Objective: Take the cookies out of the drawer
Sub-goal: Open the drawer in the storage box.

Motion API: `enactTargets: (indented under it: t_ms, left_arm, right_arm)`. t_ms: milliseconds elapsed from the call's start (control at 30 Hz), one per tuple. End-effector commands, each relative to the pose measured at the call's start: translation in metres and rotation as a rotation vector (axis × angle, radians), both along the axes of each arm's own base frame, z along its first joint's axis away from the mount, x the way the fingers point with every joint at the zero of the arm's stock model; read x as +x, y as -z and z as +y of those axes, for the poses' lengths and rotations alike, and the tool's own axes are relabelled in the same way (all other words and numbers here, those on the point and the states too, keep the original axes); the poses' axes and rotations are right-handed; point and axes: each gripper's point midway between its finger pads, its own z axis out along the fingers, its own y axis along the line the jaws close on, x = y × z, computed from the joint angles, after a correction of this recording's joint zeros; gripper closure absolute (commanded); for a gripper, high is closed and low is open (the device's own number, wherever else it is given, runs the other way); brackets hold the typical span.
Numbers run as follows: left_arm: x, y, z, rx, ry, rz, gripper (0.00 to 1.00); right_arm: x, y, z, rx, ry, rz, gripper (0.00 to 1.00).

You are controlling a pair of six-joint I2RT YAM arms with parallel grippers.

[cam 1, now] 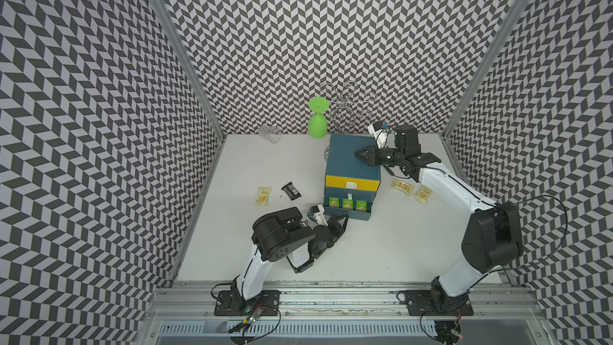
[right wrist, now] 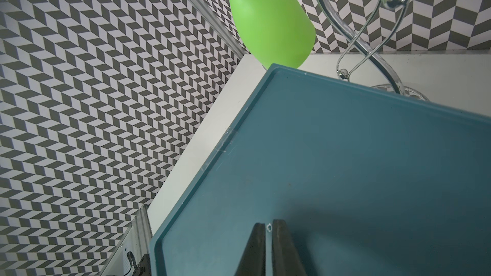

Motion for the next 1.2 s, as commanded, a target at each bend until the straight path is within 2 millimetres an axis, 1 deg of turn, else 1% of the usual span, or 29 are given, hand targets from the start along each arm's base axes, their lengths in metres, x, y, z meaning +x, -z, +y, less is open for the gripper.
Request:
enactTargets:
  t_ms: [0,167,267,333,433,733,967,1167]
  left_arm:
    - [-0.019,0.016,0.018,0.044,-0.026,0.048,1.00]
    - [-0.046,0.017,0.024,0.038,0.001,0.072,1.00]
    - [-0.060,0.016,0.024,0.042,0.010,0.079,1.00]
    - [-0.066,0.016,0.019,0.053,0.029,0.082,1.00]
    - [-0.073,0.018,0.020,0.066,0.026,0.093,1.00]
    - [-0.089,0.027,0.017,0.065,0.035,0.128,1.00]
    - [-0.096,0.027,0.015,0.089,0.045,0.121,1.00]
    - [-0.100,0.030,0.019,0.102,0.039,0.128,1.00]
  right_arm:
    - [-0.015,0.079,-0.018,-0.120,0.049,0.245,0.88]
    - [-0.015,0.081,-0.018,-0.120,0.050,0.250,0.88]
    - [-0.016,0.082,-0.018,-0.119,0.050,0.253,0.88]
    - [-0.015,0.083,-0.018,-0.121,0.050,0.253,0.88]
    - [-0.016,0.083,-0.018,-0.120,0.048,0.256,0.88]
    - [-0.019,0.088,-0.018,-0.123,0.047,0.265,0.88]
    - [-0.020,0.086,-0.019,-0.126,0.047,0.262,0.88]
    - [-0.022,0.086,-0.019,-0.123,0.044,0.262,0.88]
